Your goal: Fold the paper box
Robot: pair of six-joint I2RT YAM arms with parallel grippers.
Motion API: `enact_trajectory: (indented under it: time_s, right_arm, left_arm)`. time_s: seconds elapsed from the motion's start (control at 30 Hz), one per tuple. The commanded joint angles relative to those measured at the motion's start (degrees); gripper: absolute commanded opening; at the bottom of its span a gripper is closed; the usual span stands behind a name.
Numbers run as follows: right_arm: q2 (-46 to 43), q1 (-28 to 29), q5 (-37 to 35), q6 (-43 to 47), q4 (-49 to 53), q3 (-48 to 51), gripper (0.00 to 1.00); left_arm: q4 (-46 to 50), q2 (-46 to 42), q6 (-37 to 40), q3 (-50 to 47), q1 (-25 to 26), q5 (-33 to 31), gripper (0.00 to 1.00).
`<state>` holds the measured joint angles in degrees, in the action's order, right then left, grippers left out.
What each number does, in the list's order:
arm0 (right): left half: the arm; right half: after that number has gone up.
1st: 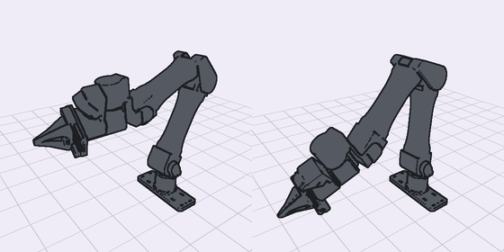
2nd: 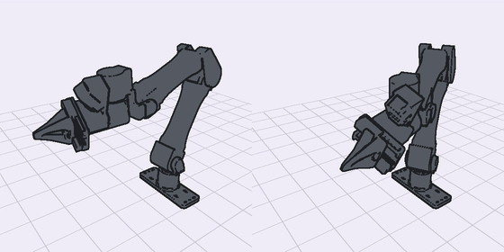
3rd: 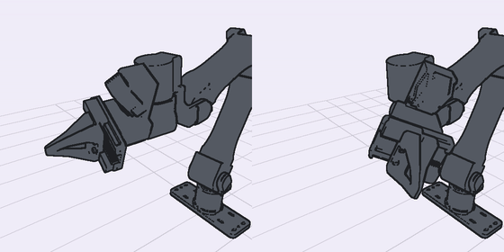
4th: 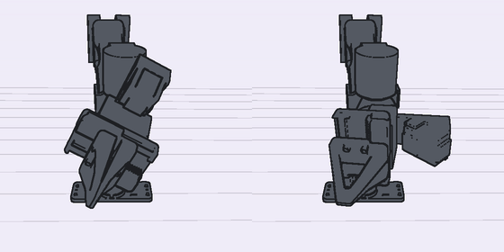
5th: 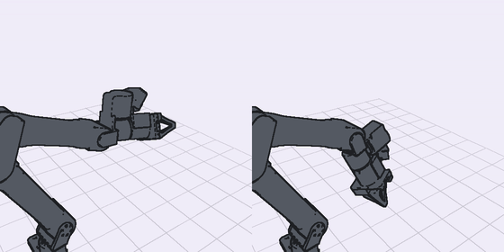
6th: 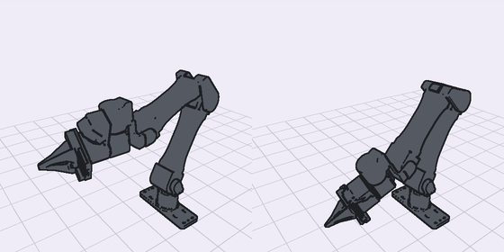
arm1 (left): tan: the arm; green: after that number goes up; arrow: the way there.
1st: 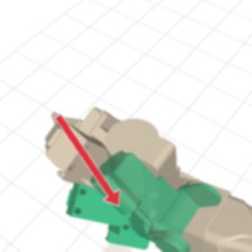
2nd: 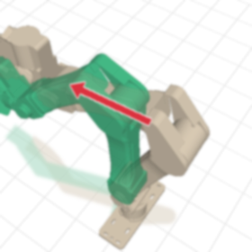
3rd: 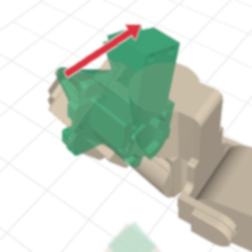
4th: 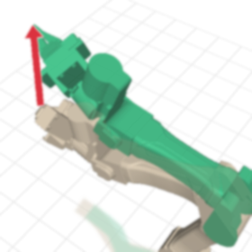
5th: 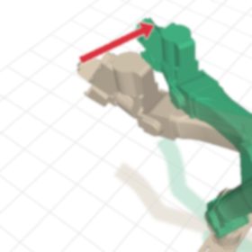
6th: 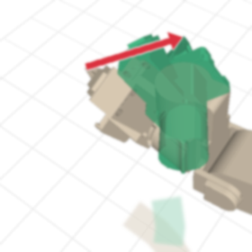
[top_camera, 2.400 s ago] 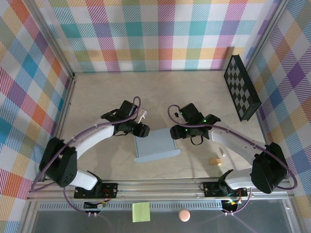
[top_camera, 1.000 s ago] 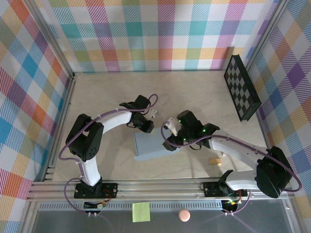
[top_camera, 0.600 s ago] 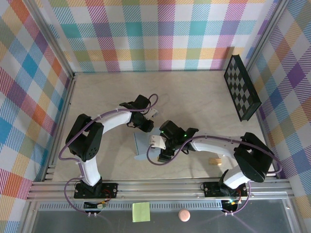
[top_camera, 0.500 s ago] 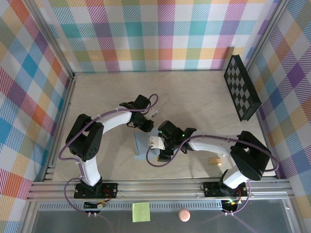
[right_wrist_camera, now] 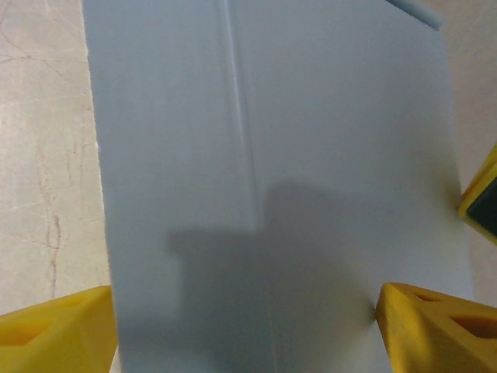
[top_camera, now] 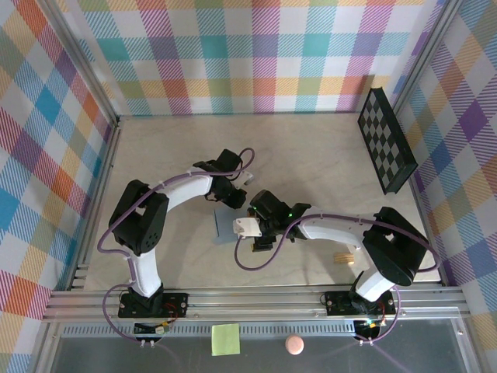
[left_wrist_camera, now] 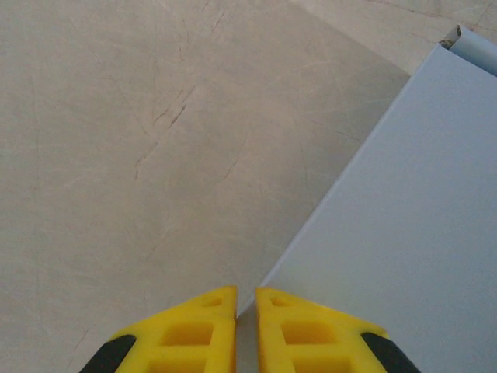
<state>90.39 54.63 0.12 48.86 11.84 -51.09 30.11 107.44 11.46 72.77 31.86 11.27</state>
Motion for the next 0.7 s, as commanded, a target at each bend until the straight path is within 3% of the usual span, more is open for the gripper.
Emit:
enact_trajectory:
  time_s: [0.0, 0.27, 0.67]
  right_arm:
    - [-0.8, 0.5, -0.4, 3.8, -2.2, -1.5, 0.84]
    - [-1.2, 0.0, -2.5, 8.7, -2.1, -4.2, 0.77]
    - [0.6, -2.7, 0.8, 10.8, 2.8, -10.2, 0.48]
  left_arm:
    - [3.4, 3.8, 0.9, -0.5, 0.3, -2.5, 0.13]
    - [3.6, 4.1, 1.0, 0.1, 0.3, -2.1, 0.13]
    - [3.1, 4.8, 1.1, 1.2, 0.3, -1.8, 0.13]
